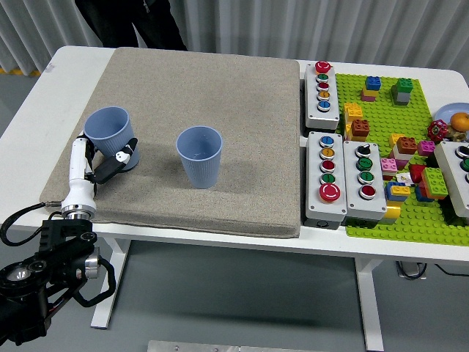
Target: Pick cup pour cup place
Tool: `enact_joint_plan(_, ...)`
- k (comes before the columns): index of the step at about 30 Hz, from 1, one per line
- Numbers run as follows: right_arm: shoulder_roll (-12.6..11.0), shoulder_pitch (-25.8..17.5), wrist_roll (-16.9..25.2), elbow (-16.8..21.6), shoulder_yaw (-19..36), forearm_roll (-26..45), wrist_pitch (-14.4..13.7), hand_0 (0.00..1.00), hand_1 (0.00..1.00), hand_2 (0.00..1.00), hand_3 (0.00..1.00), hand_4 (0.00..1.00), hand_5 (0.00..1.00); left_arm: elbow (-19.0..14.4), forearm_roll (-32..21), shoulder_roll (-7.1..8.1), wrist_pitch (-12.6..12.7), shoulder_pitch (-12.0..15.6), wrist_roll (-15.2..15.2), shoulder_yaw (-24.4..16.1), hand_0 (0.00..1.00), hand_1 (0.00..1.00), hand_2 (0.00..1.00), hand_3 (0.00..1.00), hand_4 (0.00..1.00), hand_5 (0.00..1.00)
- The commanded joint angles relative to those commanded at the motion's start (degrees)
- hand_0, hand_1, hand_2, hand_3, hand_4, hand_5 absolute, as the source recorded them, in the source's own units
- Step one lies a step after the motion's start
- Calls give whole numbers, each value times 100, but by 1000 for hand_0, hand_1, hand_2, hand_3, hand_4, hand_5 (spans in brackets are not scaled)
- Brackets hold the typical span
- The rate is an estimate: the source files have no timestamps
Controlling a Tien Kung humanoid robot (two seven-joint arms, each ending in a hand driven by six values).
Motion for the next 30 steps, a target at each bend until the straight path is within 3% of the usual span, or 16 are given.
enact_joint_plan(3,-3,9,-2,0,1,-9,3,702,629,559,571,2,85,45,220,-11,44,-11,33,6,744,748,836,698,823,268)
enact_joint_plan(6,-2,16,3,-1,-3,7,-2,702,629,559,571,2,87,82,227,-21,42,-8,30,21,746,748,840,699,844,310)
enact_joint_plan(17,0,27,-7,1,-5,10,-10,702,629,559,571,2,86,170,253,-31,32,-9,49,53,747,752,841,703,853,326)
enact_joint_plan(18,0,26,-8,1,-4,10,-10,702,629,560,571,2,85,173,262,-33,32,-7,52,53,750,755,847,736,870,336)
enact_joint_plan(29,-1,29,-11,0,4,-5,-6,702,629,559,571,2,85,253,383,-41,30,-7,117,95,752,756,849,736,852,311)
enact_joint_plan(30,-1,30,-11,1,3,-4,-7,702,629,559,571,2,84,262,387,-43,28,-8,121,101,753,758,852,739,890,365)
